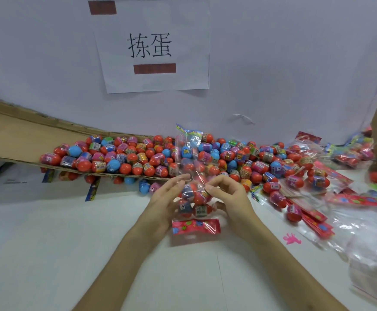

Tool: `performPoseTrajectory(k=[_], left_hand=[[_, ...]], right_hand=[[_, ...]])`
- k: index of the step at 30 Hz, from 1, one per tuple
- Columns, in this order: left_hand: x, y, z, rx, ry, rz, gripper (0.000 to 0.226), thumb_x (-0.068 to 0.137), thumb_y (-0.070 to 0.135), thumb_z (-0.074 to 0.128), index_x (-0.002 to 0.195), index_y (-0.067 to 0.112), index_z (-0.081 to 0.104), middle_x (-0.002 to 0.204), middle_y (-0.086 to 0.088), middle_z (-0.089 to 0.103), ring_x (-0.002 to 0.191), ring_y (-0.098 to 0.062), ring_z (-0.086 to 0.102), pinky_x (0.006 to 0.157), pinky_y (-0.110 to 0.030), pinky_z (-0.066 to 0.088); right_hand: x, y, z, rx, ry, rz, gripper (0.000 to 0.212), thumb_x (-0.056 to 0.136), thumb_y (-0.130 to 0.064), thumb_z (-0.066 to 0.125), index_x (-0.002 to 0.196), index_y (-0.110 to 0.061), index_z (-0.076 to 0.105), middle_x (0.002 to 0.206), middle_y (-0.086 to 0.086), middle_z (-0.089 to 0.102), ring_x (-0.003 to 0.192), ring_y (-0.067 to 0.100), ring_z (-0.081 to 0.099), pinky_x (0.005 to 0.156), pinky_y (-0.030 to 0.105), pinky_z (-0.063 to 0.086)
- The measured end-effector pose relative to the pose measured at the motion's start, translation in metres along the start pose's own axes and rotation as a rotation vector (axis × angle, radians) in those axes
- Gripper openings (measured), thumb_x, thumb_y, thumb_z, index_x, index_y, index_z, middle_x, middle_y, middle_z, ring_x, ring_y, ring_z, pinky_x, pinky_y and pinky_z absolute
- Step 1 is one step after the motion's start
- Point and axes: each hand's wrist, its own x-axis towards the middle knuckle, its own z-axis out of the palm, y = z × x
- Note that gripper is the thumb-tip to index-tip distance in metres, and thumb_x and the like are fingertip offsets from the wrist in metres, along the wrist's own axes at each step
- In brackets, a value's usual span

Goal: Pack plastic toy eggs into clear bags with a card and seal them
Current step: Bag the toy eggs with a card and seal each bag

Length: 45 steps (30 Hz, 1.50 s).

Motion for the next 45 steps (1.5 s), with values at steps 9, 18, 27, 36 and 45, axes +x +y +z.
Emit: performPoseTrajectory(k=[9,18,27,36,45], left_hand=[[-0.002,0.000,0.002,0.074,-0.045,0.031,0.024,0.087,0.032,0.071,0.110,0.025,0.074,0.117,-0.012,0.075,0.107,-0.034,0.074,0.080,-0.044,0.063],[-0.001,-0.001,0.003,0.004,-0.074,0.079,0.018,0.086,0.028,0.071,0.102,0.025,0.079,0.116,-0.004,0.076,0.110,-0.026,0.073,0.079,-0.040,0.063],[-0.004,0.000,0.008,-0.065,-0.180,0.060,0.035,0.094,0.035,0.062,0.127,0.036,0.073,0.138,0.002,0.068,0.129,-0.022,0.064,0.092,-0.038,0.060],[-0.010,0.003,0.004,0.038,-0.323,0.053,0.035,0.101,0.029,0.062,0.135,0.036,0.066,0.139,0.002,0.066,0.127,-0.024,0.065,0.093,-0.042,0.060],[-0.014,0.006,0.001,-0.060,-0.336,0.002,0.018,0.096,0.023,0.062,0.108,0.024,0.076,0.125,-0.005,0.073,0.113,-0.025,0.072,0.074,-0.035,0.061]], right_hand=[[-0.001,0.003,-0.002,0.024,-0.044,0.003,0.010,0.091,-0.013,0.071,0.082,-0.016,0.070,0.095,0.013,0.070,0.090,0.033,0.068,0.063,0.040,0.053],[-0.003,0.001,-0.003,0.104,-0.120,0.018,0.020,0.091,-0.020,0.072,0.110,-0.014,0.076,0.108,0.005,0.073,0.097,0.016,0.070,0.069,0.027,0.057],[-0.004,0.005,-0.002,0.079,-0.124,0.024,0.033,0.084,-0.019,0.075,0.113,-0.005,0.075,0.125,0.021,0.067,0.120,0.040,0.063,0.099,0.056,0.053],[-0.008,0.001,-0.006,0.169,-0.129,0.036,0.025,0.080,-0.016,0.078,0.103,-0.006,0.078,0.109,0.016,0.074,0.105,0.032,0.070,0.090,0.046,0.058],[-0.010,-0.002,-0.003,0.179,-0.180,0.038,0.026,0.079,-0.022,0.080,0.103,-0.012,0.078,0.116,0.015,0.072,0.108,0.035,0.069,0.092,0.054,0.058]])
